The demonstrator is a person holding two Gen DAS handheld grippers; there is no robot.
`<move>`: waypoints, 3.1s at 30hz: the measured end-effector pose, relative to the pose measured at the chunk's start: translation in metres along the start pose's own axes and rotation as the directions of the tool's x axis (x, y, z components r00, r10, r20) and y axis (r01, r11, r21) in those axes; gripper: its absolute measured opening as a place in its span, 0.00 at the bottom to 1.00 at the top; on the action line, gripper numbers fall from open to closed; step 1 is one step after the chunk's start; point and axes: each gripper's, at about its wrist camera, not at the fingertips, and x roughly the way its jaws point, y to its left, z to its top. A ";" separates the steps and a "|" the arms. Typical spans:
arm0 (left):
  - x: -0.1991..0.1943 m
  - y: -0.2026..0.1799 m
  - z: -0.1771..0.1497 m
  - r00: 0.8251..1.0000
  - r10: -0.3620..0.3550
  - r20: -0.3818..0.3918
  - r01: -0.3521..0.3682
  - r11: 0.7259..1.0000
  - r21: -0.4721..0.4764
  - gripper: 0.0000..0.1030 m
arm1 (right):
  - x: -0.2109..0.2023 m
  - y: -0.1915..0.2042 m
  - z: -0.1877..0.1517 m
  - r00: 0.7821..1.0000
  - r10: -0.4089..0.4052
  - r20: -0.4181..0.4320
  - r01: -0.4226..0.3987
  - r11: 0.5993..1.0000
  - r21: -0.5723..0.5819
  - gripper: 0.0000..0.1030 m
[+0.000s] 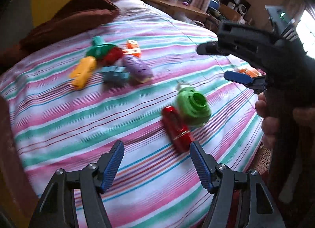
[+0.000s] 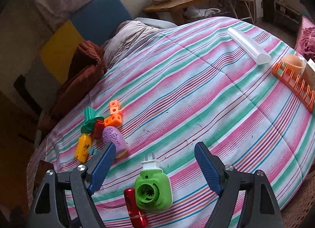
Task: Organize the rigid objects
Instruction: 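Grasp the red tube with the left tool while the right tool grasps the green toy, then carry the red tube into the gold tray and open the left tool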
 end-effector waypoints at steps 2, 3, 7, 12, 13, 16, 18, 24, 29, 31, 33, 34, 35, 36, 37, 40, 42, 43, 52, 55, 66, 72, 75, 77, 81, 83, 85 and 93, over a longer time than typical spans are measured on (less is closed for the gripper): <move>0.015 -0.007 0.007 1.000 -0.004 -0.022 0.004 1.000 0.011 0.68 | 0.001 -0.001 0.000 1.000 0.009 -0.006 -0.009 1.000 0.009 0.81; 0.024 -0.010 0.010 0.999 0.004 -0.037 -0.003 1.000 0.017 0.68 | 0.001 -0.002 0.001 1.000 0.013 -0.008 -0.013 1.000 0.011 0.81; 0.049 -0.010 0.019 0.998 -0.004 -0.067 0.004 1.000 0.000 0.52 | 0.003 -0.001 0.001 1.000 0.018 -0.020 -0.018 1.000 0.009 0.81; 0.045 0.008 0.011 0.999 -0.028 -0.030 0.026 0.999 -0.039 0.26 | 0.010 0.007 -0.001 0.998 0.026 -0.057 -0.028 0.999 -0.036 0.81; 0.042 0.012 0.007 1.000 -0.018 -0.023 0.018 0.999 -0.034 0.26 | 0.012 0.010 -0.002 0.997 0.027 -0.072 -0.031 0.998 -0.054 0.78; 0.032 0.021 -0.005 1.000 0.013 -0.005 -0.013 1.000 -0.025 0.26 | 0.021 0.017 -0.007 0.993 0.000 -0.117 -0.012 0.995 -0.100 0.70; 0.025 0.026 -0.014 1.000 0.025 0.005 -0.025 0.999 -0.024 0.26 | 0.025 0.018 -0.010 0.990 -0.014 -0.142 -0.003 0.993 -0.118 0.69; 0.009 0.040 -0.037 0.999 0.034 0.022 -0.033 0.998 -0.046 0.26 | 0.035 0.021 -0.017 0.978 -0.034 -0.205 0.002 0.989 -0.151 0.68; 0.002 0.048 -0.047 0.999 0.026 0.020 -0.024 0.997 -0.068 0.26 | 0.042 0.026 -0.026 0.964 -0.047 -0.262 -0.004 0.981 -0.194 0.68; 0.000 0.051 -0.049 1.000 0.020 0.018 -0.019 0.997 -0.076 0.27 | 0.045 0.029 -0.029 0.959 -0.076 -0.274 0.013 0.974 -0.224 0.68; -0.001 0.052 -0.050 1.000 0.017 0.016 -0.015 0.997 -0.078 0.28 | 0.051 0.030 -0.034 0.946 -0.104 -0.306 0.026 0.968 -0.248 0.68; -0.002 0.053 -0.050 1.000 0.017 0.013 -0.016 0.997 -0.081 0.28 | 0.058 0.031 -0.038 0.933 -0.135 -0.334 0.041 0.961 -0.273 0.67; -0.001 0.053 -0.049 1.000 0.016 0.007 -0.016 0.997 -0.082 0.28 | 0.062 0.034 -0.041 0.924 -0.176 -0.340 0.066 0.947 -0.313 0.65; -0.001 0.054 -0.048 1.000 0.012 0.002 -0.012 0.997 -0.081 0.28 | 0.063 0.040 -0.043 0.922 -0.232 -0.310 0.106 0.921 -0.374 0.54; -0.001 0.053 -0.047 1.000 0.012 -0.003 -0.012 0.997 -0.080 0.28 | 0.063 0.045 -0.046 0.922 -0.268 -0.281 0.135 0.900 -0.415 0.53; -0.001 0.050 -0.043 0.999 0.049 -0.005 -0.049 0.997 -0.057 0.33 | 0.063 0.047 -0.048 0.919 -0.287 -0.270 0.147 0.886 -0.441 0.53; -0.002 0.049 -0.041 0.998 0.068 -0.001 -0.068 0.997 -0.046 0.43 | 0.063 0.044 -0.046 0.919 -0.277 -0.279 0.139 0.893 -0.427 0.53; -0.002 0.048 -0.040 0.997 0.081 0.004 -0.081 0.996 -0.037 0.47 | 0.063 0.043 -0.045 0.920 -0.274 -0.281 0.137 0.896 -0.423 0.53; 0.005 0.047 -0.032 0.994 0.112 -0.001 -0.112 0.994 -0.005 0.46 | 0.064 0.043 -0.045 0.922 -0.287 -0.260 0.144 0.877 -0.459 0.54; 0.008 0.043 -0.034 0.994 0.106 -0.008 -0.105 0.994 0.010 0.26 | 0.069 0.048 -0.050 0.922 -0.291 -0.255 0.147 0.872 -0.466 0.55; -0.068 0.050 -0.047 0.971 0.146 0.188 -0.141 0.989 -0.044 0.26 | 0.068 0.059 -0.062 0.929 -0.308 -0.205 0.161 0.836 -0.524 0.52; -0.125 0.096 -0.065 0.936 0.230 0.268 -0.186 0.966 -0.180 0.26 | 0.066 0.060 -0.067 0.930 -0.314 -0.191 0.168 0.826 -0.538 0.52; -0.153 0.123 -0.080 0.908 0.293 0.300 -0.224 0.943 -0.245 0.26 | 0.064 0.063 -0.069 0.931 -0.319 -0.179 0.173 0.816 -0.551 0.52; -0.171 0.146 -0.095 0.887 0.348 0.304 -0.256 0.918 -0.304 0.26 | 0.063 0.064 -0.070 0.931 -0.320 -0.176 0.175 0.814 -0.553 0.52; -0.193 0.200 -0.127 0.847 0.469 0.250 -0.335 0.836 -0.434 0.26 | 0.062 0.066 -0.071 0.931 -0.324 -0.169 0.180 0.809 -0.560 0.52; -0.196 0.222 -0.142 0.833 0.514 0.205 -0.372 0.794 -0.482 0.26 | 0.061 0.067 -0.072 0.931 -0.327 -0.165 0.182 0.804 -0.566 0.52; -0.196 0.243 -0.158 0.822 0.549 0.154 -0.403 0.750 -0.525 0.26 | 0.060 0.069 -0.074 0.930 -0.332 -0.156 0.187 0.795 -0.577 0.52; -0.174 0.292 -0.181 0.793 0.610 0.015 -0.497 0.660 -0.563 0.26 | 0.059 0.072 -0.076 0.930 -0.335 -0.150 0.189 0.788 -0.586 0.52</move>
